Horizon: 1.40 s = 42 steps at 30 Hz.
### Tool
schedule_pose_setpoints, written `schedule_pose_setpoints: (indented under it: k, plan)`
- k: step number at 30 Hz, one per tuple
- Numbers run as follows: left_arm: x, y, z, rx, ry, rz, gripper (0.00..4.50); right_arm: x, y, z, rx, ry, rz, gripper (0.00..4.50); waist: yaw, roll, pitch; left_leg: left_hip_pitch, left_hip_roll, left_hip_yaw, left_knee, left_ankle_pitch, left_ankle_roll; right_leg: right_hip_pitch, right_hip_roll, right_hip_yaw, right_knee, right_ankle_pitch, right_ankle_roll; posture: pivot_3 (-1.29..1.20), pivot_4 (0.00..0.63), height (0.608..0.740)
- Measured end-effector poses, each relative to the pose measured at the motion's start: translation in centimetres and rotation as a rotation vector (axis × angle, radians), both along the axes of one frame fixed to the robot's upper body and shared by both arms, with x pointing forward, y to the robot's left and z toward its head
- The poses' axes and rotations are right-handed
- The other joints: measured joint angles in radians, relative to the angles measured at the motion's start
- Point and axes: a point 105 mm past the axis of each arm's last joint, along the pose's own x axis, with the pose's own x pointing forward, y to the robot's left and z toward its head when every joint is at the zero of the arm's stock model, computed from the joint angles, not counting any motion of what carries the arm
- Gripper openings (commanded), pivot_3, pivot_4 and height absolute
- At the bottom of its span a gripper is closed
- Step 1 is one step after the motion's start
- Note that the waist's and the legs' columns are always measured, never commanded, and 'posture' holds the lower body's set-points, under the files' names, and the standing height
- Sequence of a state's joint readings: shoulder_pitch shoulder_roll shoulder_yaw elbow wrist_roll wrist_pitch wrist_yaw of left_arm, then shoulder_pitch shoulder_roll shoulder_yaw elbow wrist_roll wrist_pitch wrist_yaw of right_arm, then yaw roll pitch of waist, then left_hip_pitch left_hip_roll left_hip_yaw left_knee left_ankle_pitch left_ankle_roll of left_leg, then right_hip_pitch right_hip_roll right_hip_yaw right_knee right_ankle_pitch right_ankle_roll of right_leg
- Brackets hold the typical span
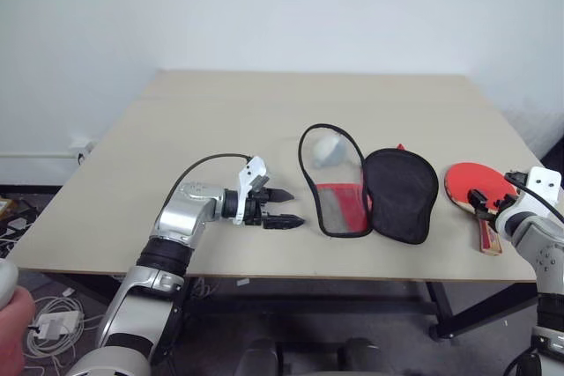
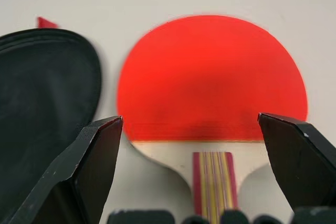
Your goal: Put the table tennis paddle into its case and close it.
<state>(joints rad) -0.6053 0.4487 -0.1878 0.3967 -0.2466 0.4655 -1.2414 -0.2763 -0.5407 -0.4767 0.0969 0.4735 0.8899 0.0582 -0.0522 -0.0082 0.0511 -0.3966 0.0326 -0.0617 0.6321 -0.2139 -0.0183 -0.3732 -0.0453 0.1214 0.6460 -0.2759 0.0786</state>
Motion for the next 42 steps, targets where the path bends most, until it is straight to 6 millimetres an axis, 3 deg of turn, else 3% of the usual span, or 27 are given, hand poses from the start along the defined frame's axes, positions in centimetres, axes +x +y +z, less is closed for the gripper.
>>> schedule_pose_setpoints:
  k: [5,18,33,37,42]
  plan:
    - [0.3,-0.7,-0.1,-0.011,0.0,-0.004,4.5,-0.6,-0.2,-1.6,0.056,0.082,-0.015,4.47,0.001,0.0,0.0,0.0,0.0,0.0,0.0,0.0,0.0,0.0,0.0,0.0,0.0,0.0,0.0,0.0,0.0,0.74]
    - [0.8,-0.8,0.0,0.001,-0.023,0.002,4.5,-2.1,-1.0,-2.5,0.104,0.135,-0.069,4.47,0.0,0.001,0.0,0.0,0.0,0.0,0.0,0.0,0.0,0.0,0.0,0.0,0.0,0.0,0.0,0.0,0.0,0.74]
    - [0.8,-0.9,-0.1,0.002,-0.023,0.002,4.5,-1.0,0.0,-2.7,0.056,0.168,-0.04,4.47,-0.007,0.0,-0.001,0.001,0.0,0.0,0.0,0.0,0.0,0.0,0.0,0.0,0.0,0.0,0.0,0.0,0.0,0.74]
    - [0.9,-0.8,-0.1,0.004,-0.025,0.008,4.5,-0.5,0.4,-2.8,0.043,0.176,-0.019,3.62,-0.021,-0.001,-0.001,0.001,0.0,0.0,0.0,0.0,0.0,0.001,0.0,0.0,0.0,0.0,0.0,0.0,0.0,0.74]
    - [1.0,-0.8,-0.1,0.006,-0.028,0.016,4.5,0.2,1.3,-2.8,0.03,0.181,0.03,1.82,-0.035,-0.001,-0.001,0.001,0.0,-0.001,-0.001,0.0,0.0,0.001,0.001,0.0,0.0,0.0,0.0,0.0,0.0,0.74]
